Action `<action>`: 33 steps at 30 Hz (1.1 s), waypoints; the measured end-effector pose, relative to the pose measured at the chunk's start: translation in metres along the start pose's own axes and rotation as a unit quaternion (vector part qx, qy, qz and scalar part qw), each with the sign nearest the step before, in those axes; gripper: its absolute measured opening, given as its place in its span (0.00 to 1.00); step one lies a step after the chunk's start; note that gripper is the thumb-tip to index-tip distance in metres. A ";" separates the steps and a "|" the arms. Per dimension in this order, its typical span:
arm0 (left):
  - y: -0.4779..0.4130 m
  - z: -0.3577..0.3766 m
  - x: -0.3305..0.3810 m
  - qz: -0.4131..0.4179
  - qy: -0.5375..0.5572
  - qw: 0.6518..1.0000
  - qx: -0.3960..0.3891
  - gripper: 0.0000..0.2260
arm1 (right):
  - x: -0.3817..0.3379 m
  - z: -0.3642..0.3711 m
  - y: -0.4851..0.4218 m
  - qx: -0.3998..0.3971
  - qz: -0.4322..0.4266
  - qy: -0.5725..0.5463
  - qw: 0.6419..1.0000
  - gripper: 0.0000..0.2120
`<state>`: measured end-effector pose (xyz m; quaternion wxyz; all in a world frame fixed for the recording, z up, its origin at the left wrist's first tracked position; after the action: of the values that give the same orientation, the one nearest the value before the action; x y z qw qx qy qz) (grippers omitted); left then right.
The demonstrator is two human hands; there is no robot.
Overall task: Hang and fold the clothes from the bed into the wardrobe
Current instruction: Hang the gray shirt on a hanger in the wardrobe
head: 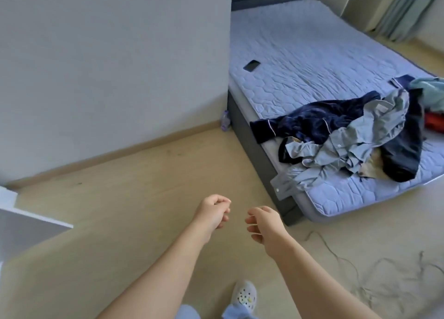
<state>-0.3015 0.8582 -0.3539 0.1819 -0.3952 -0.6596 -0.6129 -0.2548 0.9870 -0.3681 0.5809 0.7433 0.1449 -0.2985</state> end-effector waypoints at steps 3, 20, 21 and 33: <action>-0.011 0.051 0.025 0.004 -0.026 0.999 -0.029 0.08 | -0.006 -0.050 -0.017 0.024 0.015 -0.053 0.998 0.06; -0.170 0.242 0.186 0.036 -0.175 0.969 -0.173 0.07 | -0.111 -0.214 -0.170 0.132 0.074 -0.260 0.954 0.10; -0.178 0.248 0.195 0.039 -0.188 0.965 -0.177 0.07 | -0.117 -0.220 -0.176 0.136 0.079 -0.268 0.950 0.10; -0.259 0.384 0.263 0.014 -0.255 0.940 -0.225 0.07 | -0.148 -0.345 -0.250 0.263 0.082 -0.325 0.905 0.08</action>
<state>-0.5637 1.3184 -0.4054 -0.0776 -0.5780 -0.5233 -0.6214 -0.4157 1.4048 -0.4211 0.4012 0.7405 -0.1968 -0.5020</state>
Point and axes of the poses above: each hand's wrist, its own y-axis away from the middle knuckle, its own z-axis out of the palm, x = y × z, the point moved 4 cm from there along -y, towards the middle knuckle, and after that the axes turned 2 degrees about y, right-handed, at the moved point
